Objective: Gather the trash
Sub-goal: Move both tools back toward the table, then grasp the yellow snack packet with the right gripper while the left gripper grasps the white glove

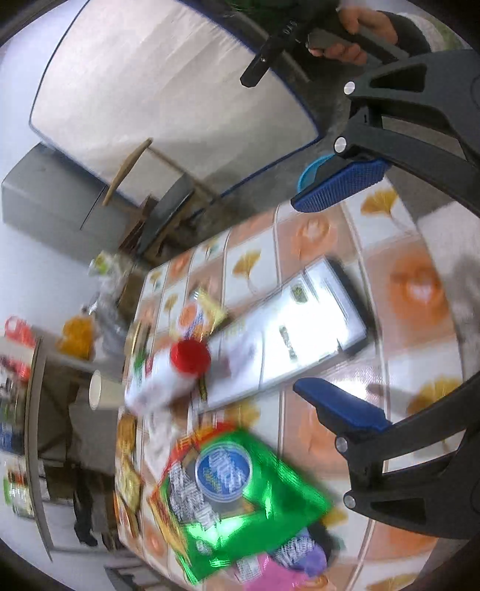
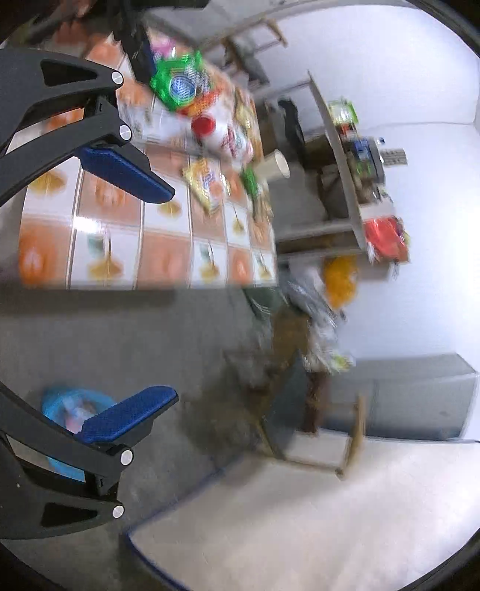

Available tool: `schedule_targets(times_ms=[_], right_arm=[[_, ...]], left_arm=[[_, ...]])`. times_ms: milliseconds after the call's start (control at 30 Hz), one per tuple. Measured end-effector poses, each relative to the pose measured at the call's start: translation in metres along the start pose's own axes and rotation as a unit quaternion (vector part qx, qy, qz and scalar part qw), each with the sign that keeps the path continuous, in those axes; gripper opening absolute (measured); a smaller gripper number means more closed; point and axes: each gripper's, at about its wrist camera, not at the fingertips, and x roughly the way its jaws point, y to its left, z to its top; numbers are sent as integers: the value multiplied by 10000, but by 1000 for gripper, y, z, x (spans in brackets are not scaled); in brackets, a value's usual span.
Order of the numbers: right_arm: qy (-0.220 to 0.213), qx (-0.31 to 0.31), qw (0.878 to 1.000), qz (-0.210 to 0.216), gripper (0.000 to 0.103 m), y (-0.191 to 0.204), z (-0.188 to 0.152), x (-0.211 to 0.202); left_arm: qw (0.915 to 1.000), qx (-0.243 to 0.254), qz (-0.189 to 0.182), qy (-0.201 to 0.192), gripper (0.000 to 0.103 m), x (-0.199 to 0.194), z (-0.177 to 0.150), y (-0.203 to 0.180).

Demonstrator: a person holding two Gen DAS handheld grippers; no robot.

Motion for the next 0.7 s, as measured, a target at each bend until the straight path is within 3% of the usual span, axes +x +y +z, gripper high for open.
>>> schedule_targets(times_ms=[100, 200, 333, 467, 567, 700], right_arm=[[407, 271, 9967, 646, 96, 20, 5, 26], [876, 729, 9859, 1228, 96, 36, 9, 67], [1330, 1112, 9713, 1629, 96, 53, 10, 116], [1794, 1367, 9591, 1711, 85, 67, 8, 164], [2035, 1486, 9525, 1708, 79, 74, 12, 192], [2203, 1561, 9492, 1616, 72, 81, 17, 222]], left_arm=[[9998, -112, 85, -119, 87, -4, -2, 21], [9995, -250, 93, -159, 87, -4, -5, 35], [9991, -266, 77, -319, 87, -11, 0, 50], [9983, -127, 175, -542, 87, -26, 22, 66], [9975, 103, 365, -601, 87, -30, 57, 79], [9994, 51, 304, -148, 87, -12, 117, 104]])
